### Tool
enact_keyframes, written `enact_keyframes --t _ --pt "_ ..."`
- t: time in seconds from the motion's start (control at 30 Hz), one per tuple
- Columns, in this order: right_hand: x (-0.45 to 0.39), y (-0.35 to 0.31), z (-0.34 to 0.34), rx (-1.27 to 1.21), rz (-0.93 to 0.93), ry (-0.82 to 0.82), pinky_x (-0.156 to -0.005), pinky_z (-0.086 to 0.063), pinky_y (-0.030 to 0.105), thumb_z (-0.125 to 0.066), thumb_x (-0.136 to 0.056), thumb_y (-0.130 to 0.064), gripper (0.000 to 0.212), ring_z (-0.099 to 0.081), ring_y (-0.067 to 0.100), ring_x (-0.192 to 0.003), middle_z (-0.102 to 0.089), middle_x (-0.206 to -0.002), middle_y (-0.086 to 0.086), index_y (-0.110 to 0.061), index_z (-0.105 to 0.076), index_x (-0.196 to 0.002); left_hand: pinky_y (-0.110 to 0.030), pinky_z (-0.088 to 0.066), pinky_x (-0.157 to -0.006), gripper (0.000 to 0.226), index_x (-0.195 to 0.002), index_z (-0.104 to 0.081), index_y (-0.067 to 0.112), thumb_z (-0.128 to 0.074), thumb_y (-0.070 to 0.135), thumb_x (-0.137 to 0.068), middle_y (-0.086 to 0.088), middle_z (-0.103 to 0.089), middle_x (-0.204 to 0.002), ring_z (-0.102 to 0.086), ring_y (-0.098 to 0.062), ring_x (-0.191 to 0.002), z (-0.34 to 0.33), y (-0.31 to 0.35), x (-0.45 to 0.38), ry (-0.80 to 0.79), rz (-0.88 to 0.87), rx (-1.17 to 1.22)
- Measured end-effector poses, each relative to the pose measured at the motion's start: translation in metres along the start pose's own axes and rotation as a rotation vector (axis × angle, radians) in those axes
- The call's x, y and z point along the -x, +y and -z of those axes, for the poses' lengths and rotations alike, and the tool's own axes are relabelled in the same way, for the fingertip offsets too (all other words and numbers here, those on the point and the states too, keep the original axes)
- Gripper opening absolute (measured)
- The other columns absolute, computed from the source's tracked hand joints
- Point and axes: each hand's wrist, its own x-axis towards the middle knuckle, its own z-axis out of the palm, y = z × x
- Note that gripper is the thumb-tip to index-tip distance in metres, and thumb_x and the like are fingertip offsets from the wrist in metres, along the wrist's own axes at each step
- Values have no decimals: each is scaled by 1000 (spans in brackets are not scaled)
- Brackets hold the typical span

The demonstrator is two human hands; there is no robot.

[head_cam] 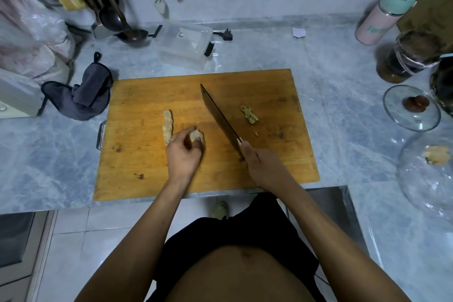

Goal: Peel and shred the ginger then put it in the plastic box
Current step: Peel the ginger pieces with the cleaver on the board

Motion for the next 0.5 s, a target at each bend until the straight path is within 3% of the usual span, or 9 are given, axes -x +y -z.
enact_keyframes --t 0.13,0.23,0.3,0.4,0.5 --pt "-2 3 -2 6 -40 -22 -56 -37 28 -24 -102 -59 65 -53 15 -56 -55 -61 1 -13 -56 -70 -31 -42 -108 45 -130 -64 18 -71 13 -86 -3 -61 -131 -54 -16 -121 8 3 -6 -101 -57 -118" --pt "-3 6 0 3 -59 -26 -55 -37 27 -25 -102 -60 65 -52 12 -55 -56 -61 -1 -12 -58 -72 -19 -41 -98 45 -126 -65 15 -76 15 -83 3 -61 -123 -55 -9 -112 12 9 -17 -167 75 -139" --pt "-4 6 1 6 -65 -27 -56 -38 27 -25 -101 -61 69 -53 13 -56 -57 -62 -1 -8 -60 -74 -17 -42 -85 31 -109 -71 15 -79 11 -80 4 -67 -107 -60 -10 -101 14 12 -24 -195 206 -90" --pt "-5 4 2 6 -64 -23 -58 -40 29 -26 -101 -60 77 -54 14 -57 -57 -61 1 4 -64 -81 -23 -47 -80 19 -86 -65 21 -80 11 -79 4 -65 -85 -62 -14 -85 14 13 -29 -106 277 70" --pt "-5 2 1 -4 -66 -16 -57 -40 28 -27 -101 -60 76 -55 16 -57 -58 -63 2 4 -65 -84 -28 -47 -82 22 -90 -60 20 -79 14 -80 6 -58 -74 -55 -11 -72 8 14 -27 84 260 231"
